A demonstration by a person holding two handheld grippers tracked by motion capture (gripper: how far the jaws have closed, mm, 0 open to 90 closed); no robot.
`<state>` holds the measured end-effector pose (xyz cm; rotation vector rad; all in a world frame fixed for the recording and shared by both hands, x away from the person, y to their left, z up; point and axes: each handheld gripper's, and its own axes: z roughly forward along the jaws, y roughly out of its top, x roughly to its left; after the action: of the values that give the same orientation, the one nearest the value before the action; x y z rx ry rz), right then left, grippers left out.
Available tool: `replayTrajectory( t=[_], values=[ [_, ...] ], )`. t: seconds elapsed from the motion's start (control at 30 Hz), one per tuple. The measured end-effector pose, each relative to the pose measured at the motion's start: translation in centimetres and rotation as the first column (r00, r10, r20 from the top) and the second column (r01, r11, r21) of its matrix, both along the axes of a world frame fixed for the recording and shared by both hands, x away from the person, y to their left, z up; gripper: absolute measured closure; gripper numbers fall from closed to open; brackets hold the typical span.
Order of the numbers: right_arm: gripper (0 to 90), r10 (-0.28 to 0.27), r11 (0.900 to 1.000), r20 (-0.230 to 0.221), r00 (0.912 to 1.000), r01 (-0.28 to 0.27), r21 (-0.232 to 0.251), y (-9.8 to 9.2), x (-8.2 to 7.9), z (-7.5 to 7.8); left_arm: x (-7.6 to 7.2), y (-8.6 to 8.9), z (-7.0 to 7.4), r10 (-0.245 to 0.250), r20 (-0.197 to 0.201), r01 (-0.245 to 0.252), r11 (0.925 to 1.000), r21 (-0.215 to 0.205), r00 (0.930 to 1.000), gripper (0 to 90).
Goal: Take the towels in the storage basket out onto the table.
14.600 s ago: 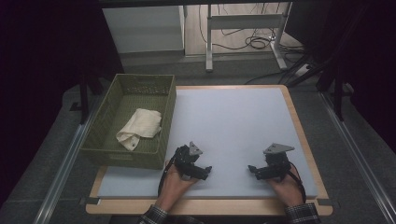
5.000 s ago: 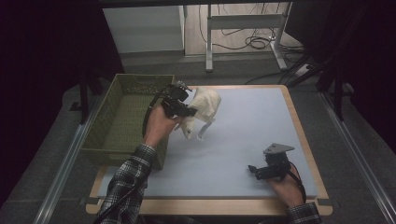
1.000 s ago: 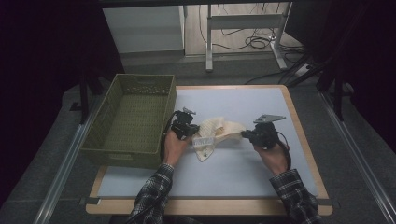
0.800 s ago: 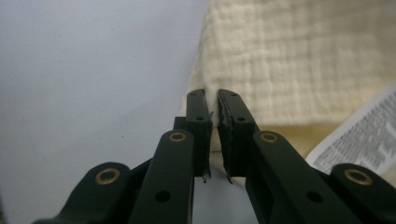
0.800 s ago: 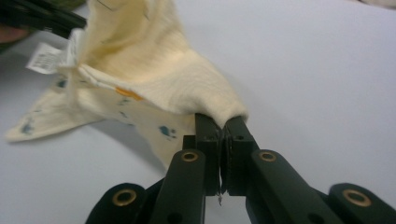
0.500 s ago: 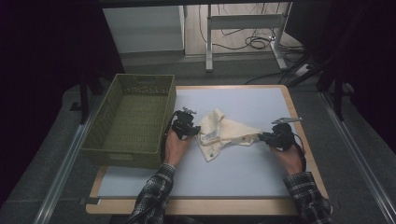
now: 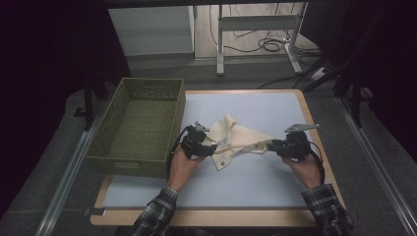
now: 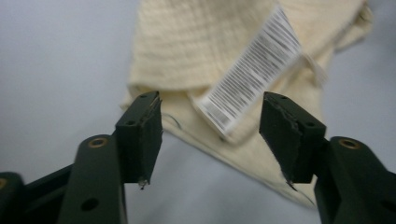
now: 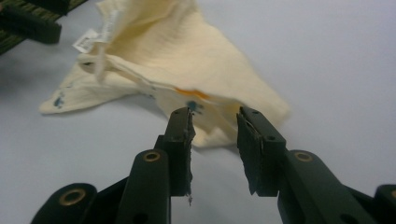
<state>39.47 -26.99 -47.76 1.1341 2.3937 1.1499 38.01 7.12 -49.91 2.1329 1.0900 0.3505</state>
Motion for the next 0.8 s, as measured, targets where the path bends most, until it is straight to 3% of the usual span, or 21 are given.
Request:
replayTrajectory(
  t=[0.2,0.43,0.5,0.53,0.67,0.73,0.8],
  values=[
    [62.3,0.096,0.995,0.011,0.9954,-0.095,-0.016,3.8,0.8,-0.6,-2.4,-0.5,-1.6,-0.078,0.009,0.078,0.9967,-0.025,0.9969,34.2],
    [60.2,0.173,0.985,0.018,0.9848,-0.172,-0.030,7.7,2.2,-1.4,-3.9,-1.9,-3.2,-0.157,0.045,0.158,0.9872,-0.019,0.9866,44.9],
    [60.8,0.189,0.981,0.009,0.9818,-0.189,-0.042,8.5,2.7,-1.9,-3.9,-2.5,-3.4,-0.167,0.052,0.167,0.9860,0.010,0.9846,48.6],
    [61.9,0.194,0.979,0.001,0.9809,-0.194,-0.055,8.9,2.9,-2.1,-3.9,-2.8,-3.6,-0.172,0.055,0.171,0.9850,0.026,0.9836,51.1],
    [84.5,0.190,0.973,0.004,0.9819,-0.187,-0.133,9.5,3.2,-2.9,-4.0,-3.3,-3.6,-0.177,0.079,0.173,0.9835,0.051,0.9811,70.9],
    [87.8,0.182,0.975,0.004,0.9833,-0.180,-0.132,9.3,3.2,-2.8,-4.1,-3.4,-3.6,-0.191,0.077,0.188,0.9809,0.049,0.9785,82.6],
    [88.1,0.165,0.978,0.019,0.9862,-0.161,-0.133,8.8,3.0,-2.4,-4.2,-3.3,-3.5,-0.200,0.078,0.195,0.9787,0.064,0.9768,87.2]
  ],
)
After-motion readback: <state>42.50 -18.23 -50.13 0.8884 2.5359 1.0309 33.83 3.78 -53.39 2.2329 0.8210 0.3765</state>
